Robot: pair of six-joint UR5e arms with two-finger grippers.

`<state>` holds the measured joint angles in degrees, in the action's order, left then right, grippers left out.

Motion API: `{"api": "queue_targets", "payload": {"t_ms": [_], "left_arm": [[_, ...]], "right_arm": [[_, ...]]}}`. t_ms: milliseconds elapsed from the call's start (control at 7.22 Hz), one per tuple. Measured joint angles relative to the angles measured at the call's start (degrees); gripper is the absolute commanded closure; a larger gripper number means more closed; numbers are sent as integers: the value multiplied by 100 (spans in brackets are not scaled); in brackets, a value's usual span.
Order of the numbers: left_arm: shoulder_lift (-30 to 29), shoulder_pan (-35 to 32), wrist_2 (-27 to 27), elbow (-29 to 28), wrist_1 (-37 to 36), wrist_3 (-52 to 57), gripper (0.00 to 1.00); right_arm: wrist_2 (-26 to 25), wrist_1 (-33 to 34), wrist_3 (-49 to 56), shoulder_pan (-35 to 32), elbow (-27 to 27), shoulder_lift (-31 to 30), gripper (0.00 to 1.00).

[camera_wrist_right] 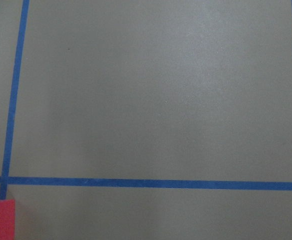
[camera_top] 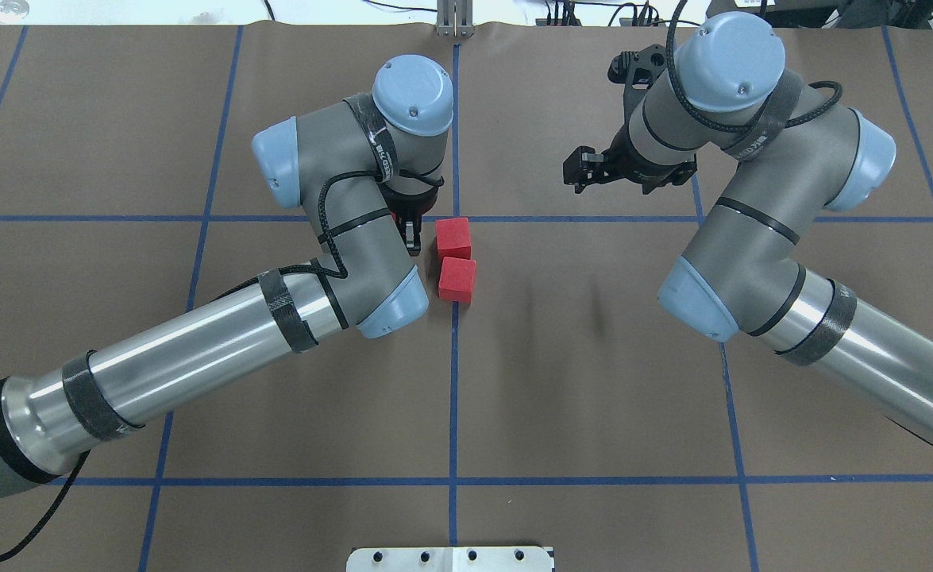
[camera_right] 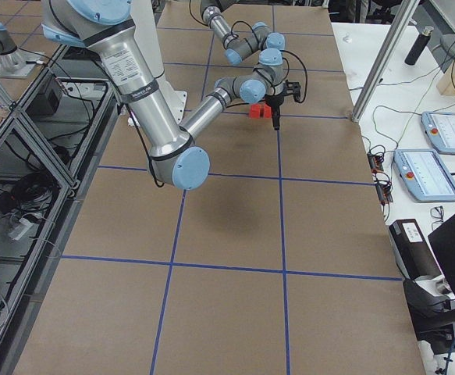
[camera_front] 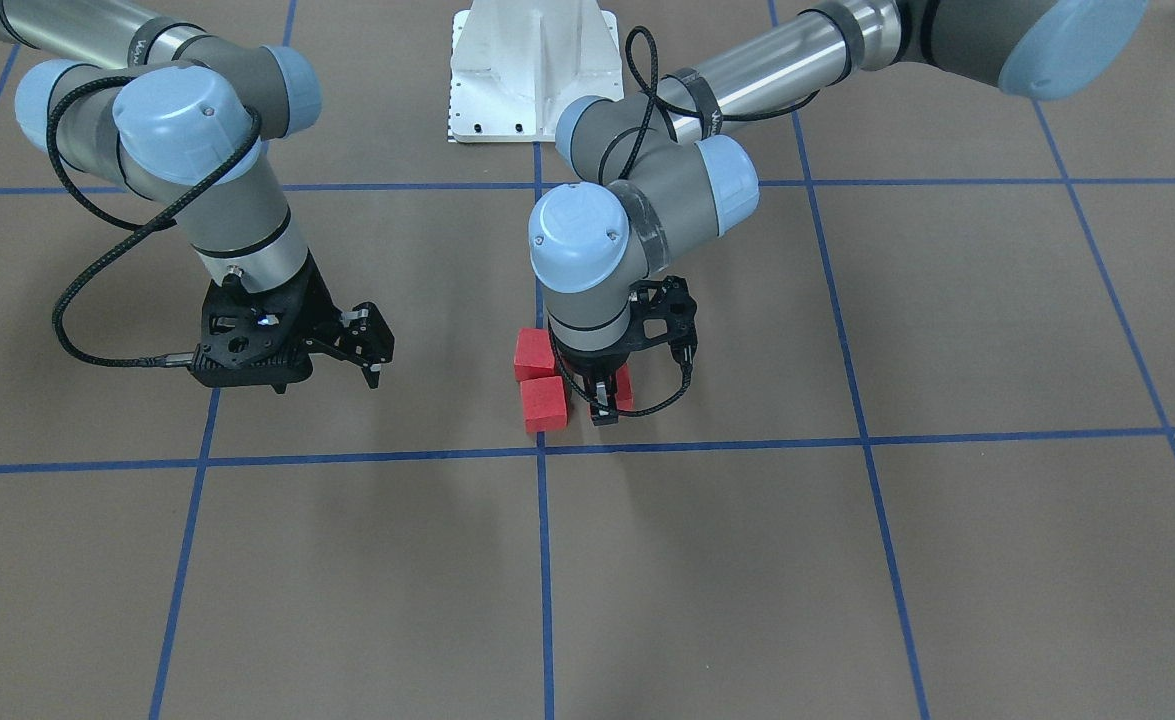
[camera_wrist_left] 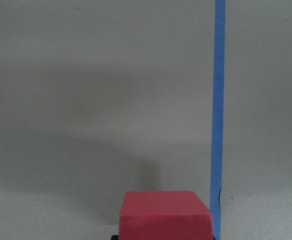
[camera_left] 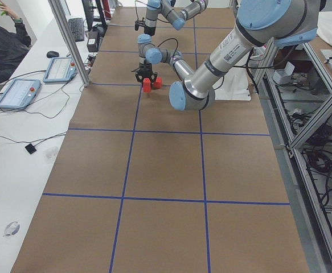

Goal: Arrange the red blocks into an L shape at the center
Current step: 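Lower the held cube beside the farther center cube while right arm withdraws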

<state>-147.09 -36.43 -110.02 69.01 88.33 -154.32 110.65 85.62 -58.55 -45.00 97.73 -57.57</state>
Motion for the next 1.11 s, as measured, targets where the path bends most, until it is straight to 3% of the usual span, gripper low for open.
{"api": "queue_targets", "payload": {"t_ms": [416, 1108], "left_arm": [[-4, 1, -4, -41, 24, 119, 100], [-50, 50, -30, -157, 70, 148, 100]], "right_arm": [[13, -6, 61, -28, -9, -5, 1], [587, 15, 777, -614, -85, -249, 1]]}}
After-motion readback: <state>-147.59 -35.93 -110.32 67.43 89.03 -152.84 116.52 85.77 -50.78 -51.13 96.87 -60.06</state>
